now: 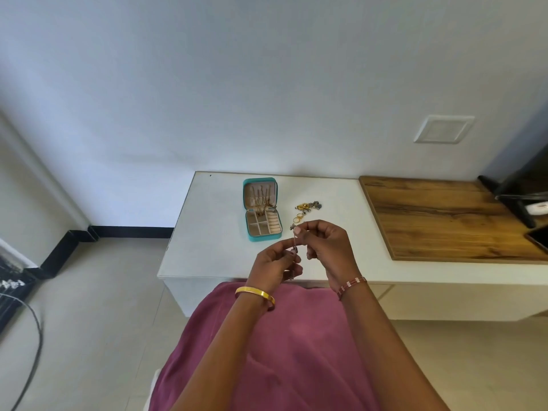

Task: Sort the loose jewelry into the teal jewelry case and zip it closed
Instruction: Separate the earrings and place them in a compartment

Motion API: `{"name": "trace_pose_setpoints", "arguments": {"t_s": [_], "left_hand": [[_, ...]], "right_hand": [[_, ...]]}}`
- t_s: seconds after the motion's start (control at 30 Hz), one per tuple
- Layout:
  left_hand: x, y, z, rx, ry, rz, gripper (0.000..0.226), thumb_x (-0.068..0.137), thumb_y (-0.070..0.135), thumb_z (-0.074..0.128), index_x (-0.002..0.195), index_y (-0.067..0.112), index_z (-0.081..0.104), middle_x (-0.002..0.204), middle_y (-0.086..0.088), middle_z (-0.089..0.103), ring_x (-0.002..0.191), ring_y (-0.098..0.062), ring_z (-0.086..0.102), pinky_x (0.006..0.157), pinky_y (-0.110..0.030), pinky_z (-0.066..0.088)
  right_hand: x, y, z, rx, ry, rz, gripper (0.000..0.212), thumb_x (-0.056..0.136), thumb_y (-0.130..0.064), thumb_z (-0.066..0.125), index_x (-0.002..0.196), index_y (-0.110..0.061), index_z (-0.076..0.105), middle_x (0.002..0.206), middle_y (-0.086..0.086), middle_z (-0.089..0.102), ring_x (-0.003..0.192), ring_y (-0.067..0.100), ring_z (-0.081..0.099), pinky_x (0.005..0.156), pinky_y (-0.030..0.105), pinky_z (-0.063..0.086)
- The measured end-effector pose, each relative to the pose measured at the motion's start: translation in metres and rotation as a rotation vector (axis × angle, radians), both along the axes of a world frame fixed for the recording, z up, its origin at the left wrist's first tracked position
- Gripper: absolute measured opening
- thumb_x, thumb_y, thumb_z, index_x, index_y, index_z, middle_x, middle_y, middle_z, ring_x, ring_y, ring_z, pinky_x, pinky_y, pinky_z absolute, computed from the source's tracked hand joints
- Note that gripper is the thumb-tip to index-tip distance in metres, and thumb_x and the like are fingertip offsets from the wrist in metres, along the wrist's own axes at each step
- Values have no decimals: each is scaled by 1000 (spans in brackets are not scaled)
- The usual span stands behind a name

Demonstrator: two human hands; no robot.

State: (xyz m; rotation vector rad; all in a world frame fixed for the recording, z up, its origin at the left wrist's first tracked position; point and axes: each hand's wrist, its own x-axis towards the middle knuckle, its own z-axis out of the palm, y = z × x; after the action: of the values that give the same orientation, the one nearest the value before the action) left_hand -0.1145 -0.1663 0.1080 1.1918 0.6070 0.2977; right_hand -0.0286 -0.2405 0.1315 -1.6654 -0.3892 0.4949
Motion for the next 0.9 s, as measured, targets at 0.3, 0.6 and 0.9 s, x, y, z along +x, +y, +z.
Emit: {"name": "trace_pose_setpoints", "arguments": {"t_s": [0.3, 0.6, 0.9], "left_hand": [[-8, -2, 3, 96, -3, 212, 26, 89, 1, 50, 81, 21, 64, 57, 5, 66, 63, -16, 61, 67, -28, 50], [-6, 5, 4, 499, 111, 369, 23, 85, 8, 59, 107, 6, 66, 98, -9, 68, 77, -16, 58, 79, -24, 49], [-5, 11, 1, 763, 167, 308, 26, 84, 4, 60, 108, 9, 66, 104, -10, 69, 80, -11, 59, 66, 2, 39]], "right_hand": [[-2, -8, 2, 12, -16, 7, 8, 79, -12, 69, 85, -7, 69, 64, 9, 54, 48, 11, 40, 48, 23, 40], [-2, -11, -5, -48, -17, 66, 8, 80, -8, 68, 76, -13, 65, 61, 7, 53, 48, 11, 45, 47, 19, 42], [-8, 1, -11, -172, -244, 37, 9, 80, -10, 68, 83, -17, 63, 63, -5, 52, 55, 9, 47, 56, 20, 43]]}}
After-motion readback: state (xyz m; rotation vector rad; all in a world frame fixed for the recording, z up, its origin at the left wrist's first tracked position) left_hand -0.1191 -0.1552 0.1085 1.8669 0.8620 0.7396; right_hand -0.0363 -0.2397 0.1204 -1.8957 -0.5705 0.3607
